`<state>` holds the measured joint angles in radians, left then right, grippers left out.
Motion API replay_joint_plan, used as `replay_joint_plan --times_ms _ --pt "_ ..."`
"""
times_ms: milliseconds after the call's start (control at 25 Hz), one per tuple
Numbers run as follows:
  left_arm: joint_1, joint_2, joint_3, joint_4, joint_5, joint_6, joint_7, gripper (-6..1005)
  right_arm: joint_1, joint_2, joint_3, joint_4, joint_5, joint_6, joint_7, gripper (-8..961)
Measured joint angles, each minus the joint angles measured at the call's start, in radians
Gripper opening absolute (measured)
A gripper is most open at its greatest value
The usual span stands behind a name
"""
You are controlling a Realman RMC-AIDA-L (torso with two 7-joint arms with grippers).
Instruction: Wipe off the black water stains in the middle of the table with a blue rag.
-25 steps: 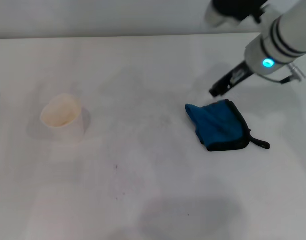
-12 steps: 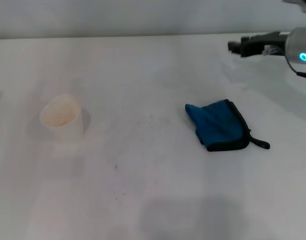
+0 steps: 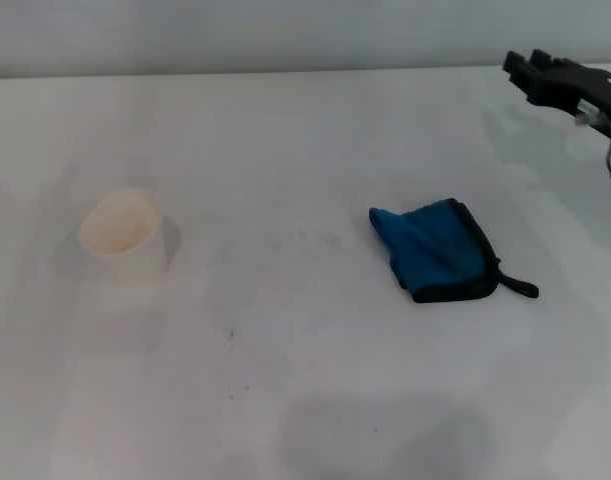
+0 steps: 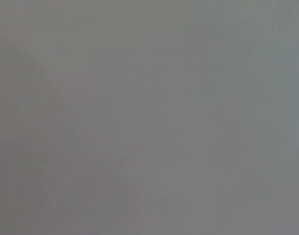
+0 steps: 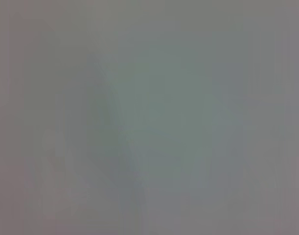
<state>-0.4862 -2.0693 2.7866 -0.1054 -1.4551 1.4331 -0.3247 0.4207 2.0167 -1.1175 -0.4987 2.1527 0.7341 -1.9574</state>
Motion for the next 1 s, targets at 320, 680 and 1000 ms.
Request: replay_joint_plan --times_ms 320,680,1000 --pt "-0.031 0.0 0.001 0.0 0.001 -0.062 0.006 876 0.016 0.008 0.132 0.333 0.317 0.399 -0.595 386" --pt "-0.043 -0.004 0.0 0.009 0.001 -0.075 0.052 875 -0.003 0.01 0.169 0.365 0.332 0.457 -0.674 384" --pt "-0.075 -0.005 0.001 0.01 0.004 -0.103 0.058 876 -0.005 0.008 0.17 0.38 0.331 0.468 -0.758 383"
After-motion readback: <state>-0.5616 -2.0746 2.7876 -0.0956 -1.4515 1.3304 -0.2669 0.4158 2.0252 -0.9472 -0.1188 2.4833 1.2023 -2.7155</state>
